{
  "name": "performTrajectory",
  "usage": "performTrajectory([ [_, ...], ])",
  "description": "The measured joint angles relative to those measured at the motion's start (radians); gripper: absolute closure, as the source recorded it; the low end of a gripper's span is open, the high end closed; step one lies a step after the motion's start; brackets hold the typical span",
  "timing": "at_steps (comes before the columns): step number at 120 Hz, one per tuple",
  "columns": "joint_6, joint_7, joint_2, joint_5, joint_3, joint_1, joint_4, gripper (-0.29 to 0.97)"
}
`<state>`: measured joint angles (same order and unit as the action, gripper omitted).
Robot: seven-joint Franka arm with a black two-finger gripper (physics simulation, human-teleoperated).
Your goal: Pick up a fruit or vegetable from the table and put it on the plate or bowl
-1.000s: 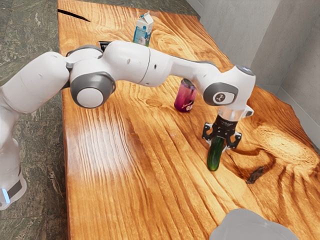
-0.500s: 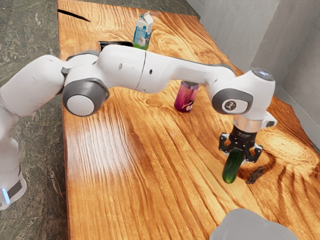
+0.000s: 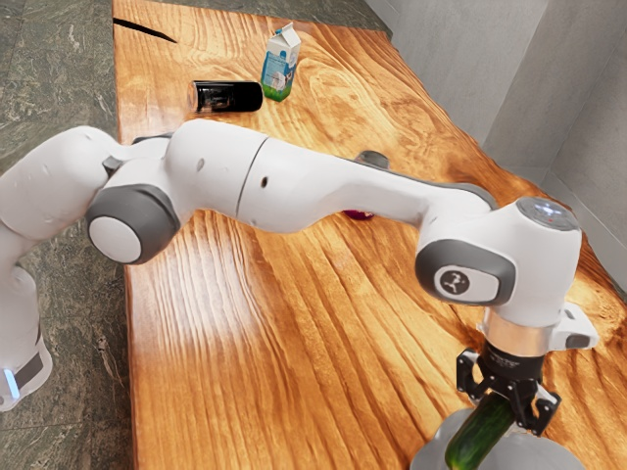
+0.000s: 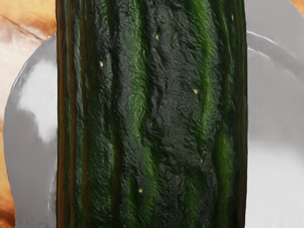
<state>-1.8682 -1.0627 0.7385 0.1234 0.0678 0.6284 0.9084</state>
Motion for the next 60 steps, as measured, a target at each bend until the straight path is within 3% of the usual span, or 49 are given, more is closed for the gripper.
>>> performTrajectory([
  [19,-0.04,0.003,0.051,0.003,-0.007,0.012,0.0,0.5],
  [37,-0.06,0.004,0.05,0.004,-0.002,0.014,0.0,0.19],
  [60,-0.068,0.006,0.033,-0.013,0.029,0.021,0.009,0.05],
])
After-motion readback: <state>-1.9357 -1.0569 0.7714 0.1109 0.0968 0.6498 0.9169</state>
